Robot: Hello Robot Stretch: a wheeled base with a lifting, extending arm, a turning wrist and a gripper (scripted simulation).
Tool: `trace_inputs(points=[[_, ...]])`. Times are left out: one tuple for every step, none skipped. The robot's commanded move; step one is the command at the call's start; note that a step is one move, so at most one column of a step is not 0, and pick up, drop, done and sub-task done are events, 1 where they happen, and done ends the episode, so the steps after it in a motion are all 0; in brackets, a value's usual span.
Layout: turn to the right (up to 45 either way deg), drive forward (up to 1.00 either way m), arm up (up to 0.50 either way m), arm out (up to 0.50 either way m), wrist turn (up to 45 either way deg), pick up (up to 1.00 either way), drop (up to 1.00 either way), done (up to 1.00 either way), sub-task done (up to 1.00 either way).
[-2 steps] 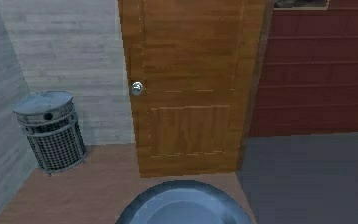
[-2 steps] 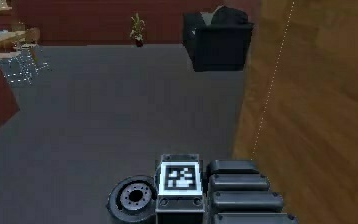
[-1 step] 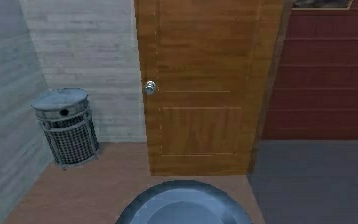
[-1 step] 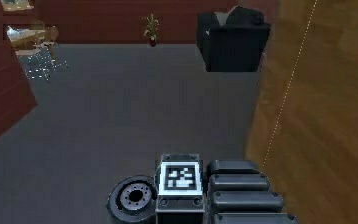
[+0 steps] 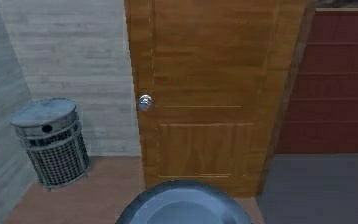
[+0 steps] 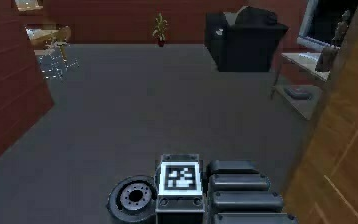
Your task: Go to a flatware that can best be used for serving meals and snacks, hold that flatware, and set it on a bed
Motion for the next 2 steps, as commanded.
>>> trace_inputs(points=[[-45.0, 0.0, 0.0, 0.0, 0.0, 0.0, 0.0, 0.0, 0.0], [-21.0, 0.0, 0.0, 0.0, 0.0, 0.0, 0.0, 0.0, 0.0]])
